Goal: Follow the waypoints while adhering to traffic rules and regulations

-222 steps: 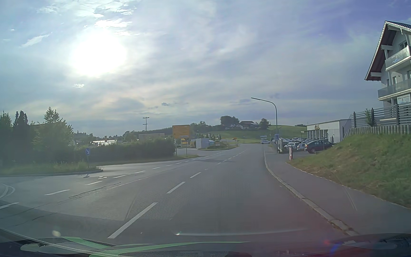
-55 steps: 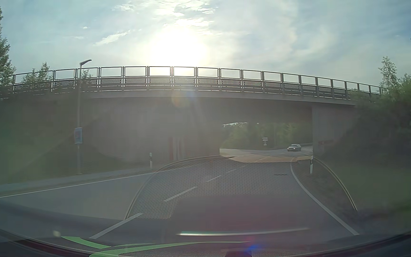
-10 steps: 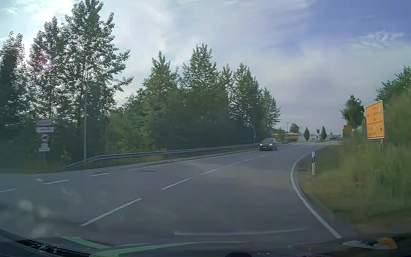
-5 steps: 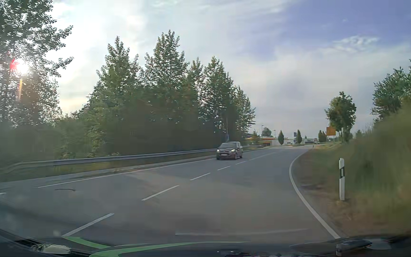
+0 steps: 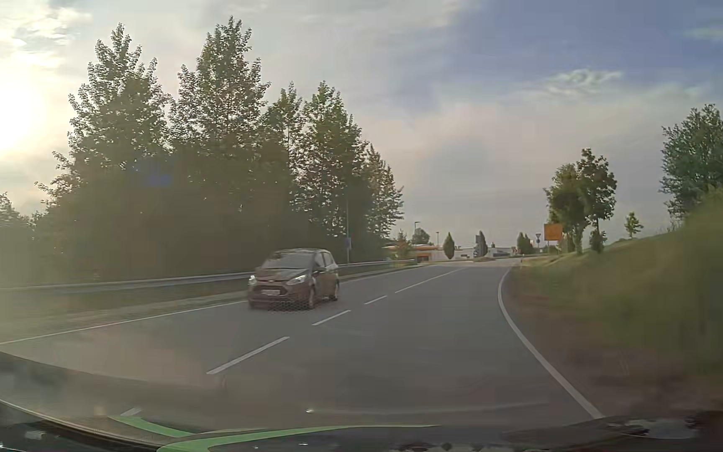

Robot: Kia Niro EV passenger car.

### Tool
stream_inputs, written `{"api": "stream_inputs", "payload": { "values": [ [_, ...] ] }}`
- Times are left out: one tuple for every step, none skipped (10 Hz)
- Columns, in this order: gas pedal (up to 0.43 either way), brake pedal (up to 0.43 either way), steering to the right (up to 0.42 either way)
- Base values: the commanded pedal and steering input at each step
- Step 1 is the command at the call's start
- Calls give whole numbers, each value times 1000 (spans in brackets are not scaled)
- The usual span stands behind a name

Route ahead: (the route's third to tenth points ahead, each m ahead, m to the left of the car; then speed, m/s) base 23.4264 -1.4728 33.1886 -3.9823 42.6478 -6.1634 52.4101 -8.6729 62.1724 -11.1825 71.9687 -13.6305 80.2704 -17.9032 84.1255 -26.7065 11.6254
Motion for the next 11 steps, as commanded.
{"api": "stream_inputs", "payload": {
  "values": [
    [47, 0, 65],
    [87, 0, 62],
    [110, 0, 61],
    [110, 0, 61],
    [110, 0, 60],
    [110, 0, 59],
    [110, 0, 59],
    [110, 0, 56],
    [110, 0, 53],
    [118, 0, 49],
    [118, 0, 43]
  ]
}}
